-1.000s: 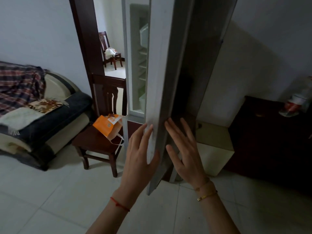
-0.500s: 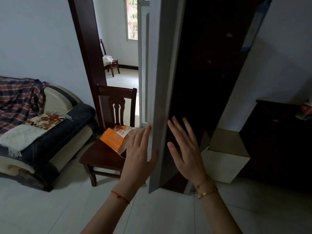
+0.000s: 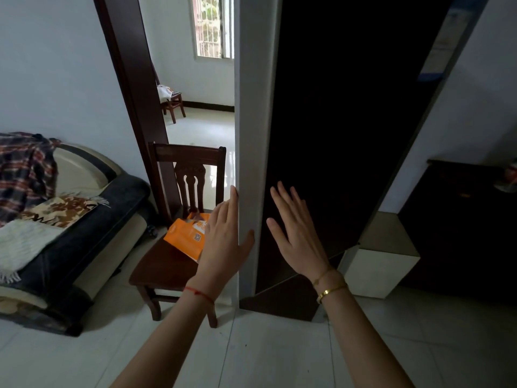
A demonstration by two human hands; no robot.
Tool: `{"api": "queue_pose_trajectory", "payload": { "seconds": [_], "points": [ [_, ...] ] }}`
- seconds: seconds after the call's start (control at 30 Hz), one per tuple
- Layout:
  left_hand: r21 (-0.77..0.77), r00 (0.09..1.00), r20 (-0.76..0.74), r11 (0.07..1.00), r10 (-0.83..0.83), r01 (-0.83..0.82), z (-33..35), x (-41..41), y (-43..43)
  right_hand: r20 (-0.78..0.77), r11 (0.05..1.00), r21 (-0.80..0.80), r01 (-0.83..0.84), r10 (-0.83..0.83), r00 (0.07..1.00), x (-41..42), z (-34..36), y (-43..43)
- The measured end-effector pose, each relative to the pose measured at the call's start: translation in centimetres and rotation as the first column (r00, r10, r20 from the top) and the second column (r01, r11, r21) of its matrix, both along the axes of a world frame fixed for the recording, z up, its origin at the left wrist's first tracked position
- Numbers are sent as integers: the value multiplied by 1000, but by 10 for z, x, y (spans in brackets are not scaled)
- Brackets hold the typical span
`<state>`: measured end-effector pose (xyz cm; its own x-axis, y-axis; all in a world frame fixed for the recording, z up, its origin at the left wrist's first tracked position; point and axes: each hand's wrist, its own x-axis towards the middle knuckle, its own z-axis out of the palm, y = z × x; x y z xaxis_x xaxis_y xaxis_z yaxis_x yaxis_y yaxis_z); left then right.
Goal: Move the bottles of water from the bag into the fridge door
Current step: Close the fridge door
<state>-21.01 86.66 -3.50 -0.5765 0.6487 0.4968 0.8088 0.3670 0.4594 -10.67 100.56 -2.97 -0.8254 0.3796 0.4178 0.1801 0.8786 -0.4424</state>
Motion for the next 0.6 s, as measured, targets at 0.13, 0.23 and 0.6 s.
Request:
{"api": "queue_pose_trajectory", "payload": {
  "seconds": [0.13,0.23,0.6],
  "points": [
    [25,999,38,1000,-2,1,-1,-24,9,3,1000,-16,-23,23,1000,-27,-2,9],
    [41,999,36,999,-6,5,-2,-44,16,5,1000,10,-18,18,1000,-49,-6,18],
    [50,997,69,998,26,-29,-1,-118,54,14,996,67,-66,65,998,-123,-8,59]
  ]
}}
